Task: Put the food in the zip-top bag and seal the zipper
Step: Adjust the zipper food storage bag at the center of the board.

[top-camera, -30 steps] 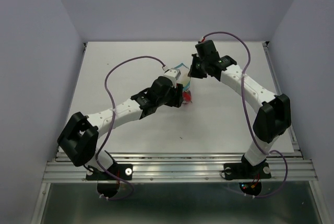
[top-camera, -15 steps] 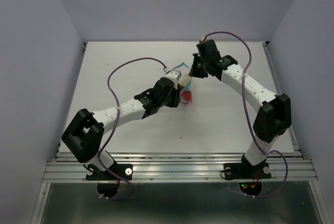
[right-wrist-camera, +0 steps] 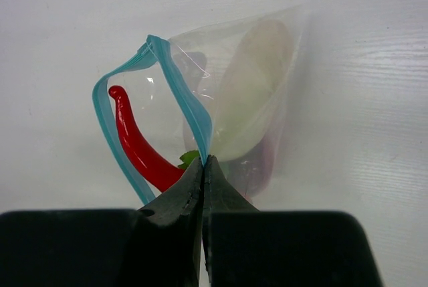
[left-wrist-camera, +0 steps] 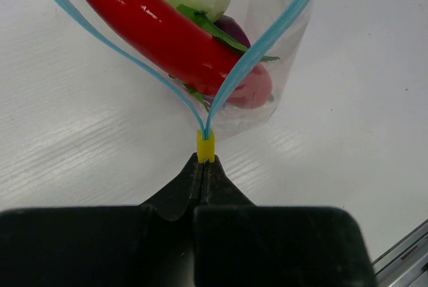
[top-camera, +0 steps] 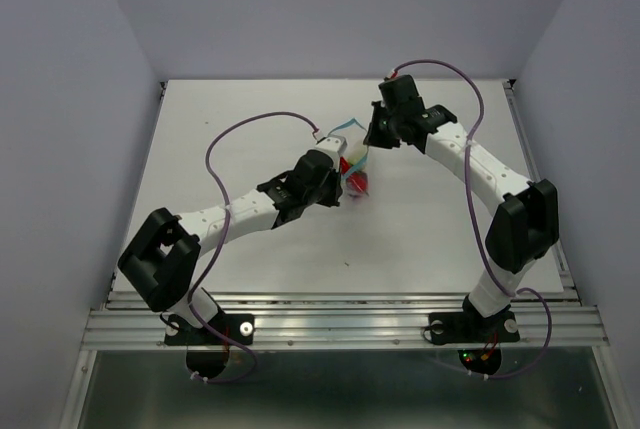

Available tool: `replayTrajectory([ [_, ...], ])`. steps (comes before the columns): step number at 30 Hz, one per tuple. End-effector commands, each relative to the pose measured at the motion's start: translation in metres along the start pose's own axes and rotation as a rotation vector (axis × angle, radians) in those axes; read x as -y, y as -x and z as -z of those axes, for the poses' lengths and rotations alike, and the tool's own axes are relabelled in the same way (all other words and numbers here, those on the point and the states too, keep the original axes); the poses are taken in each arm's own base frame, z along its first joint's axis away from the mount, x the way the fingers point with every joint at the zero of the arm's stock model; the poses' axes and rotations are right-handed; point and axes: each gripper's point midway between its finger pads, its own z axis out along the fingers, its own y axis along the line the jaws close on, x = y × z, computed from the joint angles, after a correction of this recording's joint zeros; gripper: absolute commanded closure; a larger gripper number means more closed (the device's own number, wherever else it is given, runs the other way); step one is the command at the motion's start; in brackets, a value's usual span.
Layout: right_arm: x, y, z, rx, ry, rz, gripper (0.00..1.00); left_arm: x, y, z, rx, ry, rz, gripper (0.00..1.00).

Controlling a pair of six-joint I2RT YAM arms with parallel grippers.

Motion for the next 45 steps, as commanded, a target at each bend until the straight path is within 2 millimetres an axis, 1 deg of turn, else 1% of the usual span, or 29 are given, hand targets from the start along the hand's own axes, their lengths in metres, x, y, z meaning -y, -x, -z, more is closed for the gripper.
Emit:
replayTrajectory([
  [1,-0.004,0.011,0.006,0.027,0.018,-0.019,0.99,0.003,0.022,0.004,0.080,-0.005,-0.006,1.00],
  [4,-0.001,0.010,0.008,0.030,0.011,-0.019,0.99,-0.002,0.026,0.005,0.101,0.019,-0.028,1.00],
  [6,0.003,0.009,0.011,0.038,0.000,-0.017,0.99,-0.003,0.035,0.012,0.137,0.025,-0.043,1.00],
  [7,0.010,0.010,0.011,0.038,-0.013,-0.025,0.99,-0.006,0.038,0.014,0.158,0.034,-0.053,1.00],
  [10,0.014,0.010,0.013,0.039,-0.015,-0.013,0.99,0.000,0.057,0.031,0.231,0.001,-0.099,1.00],
  [13,0.016,0.009,0.015,0.038,-0.012,0.028,0.99,0.007,0.066,0.040,0.262,-0.036,-0.163,1.00],
  [17,0.029,0.018,0.023,0.067,-0.014,0.059,0.98,0.018,0.086,0.051,0.337,-0.094,-0.335,1.00],
  [19,0.029,0.018,0.026,0.069,0.013,0.078,0.93,0.028,0.090,0.053,0.339,-0.152,-0.420,1.00],
  [20,0.028,0.017,0.031,0.073,0.025,0.103,0.90,0.025,0.093,0.051,0.337,-0.137,-0.437,1.00],
  [21,0.032,0.020,0.033,0.080,0.022,0.108,0.90,0.026,0.106,0.053,0.351,-0.132,-0.476,1.00],
  [22,0.032,0.021,0.034,0.085,0.024,0.123,0.89,0.026,0.101,0.047,0.321,-0.155,-0.498,1.00],
  [23,0.032,0.023,0.039,0.096,0.026,0.149,0.88,0.026,0.104,0.044,0.315,-0.165,-0.509,1.00],
  [24,0.033,0.022,0.039,0.096,0.026,0.158,0.87,0.026,0.114,0.044,0.323,-0.180,-0.524,1.00],
  [25,0.037,0.025,0.041,0.103,0.023,0.166,0.84,0.030,0.114,0.041,0.313,-0.218,-0.560,1.00],
  [26,0.038,0.025,0.042,0.108,0.023,0.200,0.81,0.029,0.106,0.030,0.273,-0.231,-0.572,1.00],
  [27,0.039,0.026,0.043,0.112,0.024,0.215,0.75,0.029,0.107,0.026,0.261,-0.242,-0.590,1.00],
  [30,0.047,0.034,0.048,0.137,0.013,0.274,0.67,0.031,0.112,0.012,0.235,-0.267,-0.639,1.00],
  [31,0.040,0.032,0.052,0.130,0.056,0.303,0.60,0.033,0.111,0.007,0.221,-0.294,-0.674,1.00],
  [33,0.041,0.037,0.057,0.148,0.074,0.370,0.52,0.037,0.108,0.004,0.205,-0.347,-0.713,1.00],
  [34,0.036,0.038,0.060,0.156,0.105,0.407,0.42,0.044,0.109,0.005,0.207,-0.399,-0.731,1.00],
  [37,0.027,0.040,0.079,0.200,0.178,0.598,0.26,0.034,0.102,-0.005,0.165,-0.454,-0.737,1.00],
  [38,0.023,0.046,0.086,0.231,0.193,0.656,0.23,0.037,0.098,-0.007,0.156,-0.482,-0.741,1.00],
  [39,0.028,0.049,0.089,0.263,0.191,0.763,0.17,0.030,0.100,-0.009,0.149,-0.484,-0.733,1.00],
  [40,0.011,0.049,0.096,0.309,0.289,0.856,0.15,0.030,0.098,-0.013,0.134,-0.517,-0.725,1.00],
  [41,0.004,0.044,0.101,0.322,0.346,0.947,0.12,0.029,0.098,-0.015,0.126,-0.530,-0.722,1.00],
  [42,0.002,0.038,0.107,0.350,0.384,1.095,0.07,0.029,0.104,-0.014,0.126,-0.552,-0.728,1.00],
  [43,0.003,0.035,0.109,0.359,0.391,1.155,0.05,0.025,0.097,-0.020,0.093,-0.559,-0.718,1.00],
  [44,0.007,0.035,0.110,0.369,0.383,1.204,0.03,0.025,0.097,-0.022,0.088,-0.566,-0.720,1.00],
  [45,0.008,0.035,0.114,0.399,0.379,1.313,0.00,0.026,0.097,-0.023,0.085,-0.576,-0.722,1.00],
])
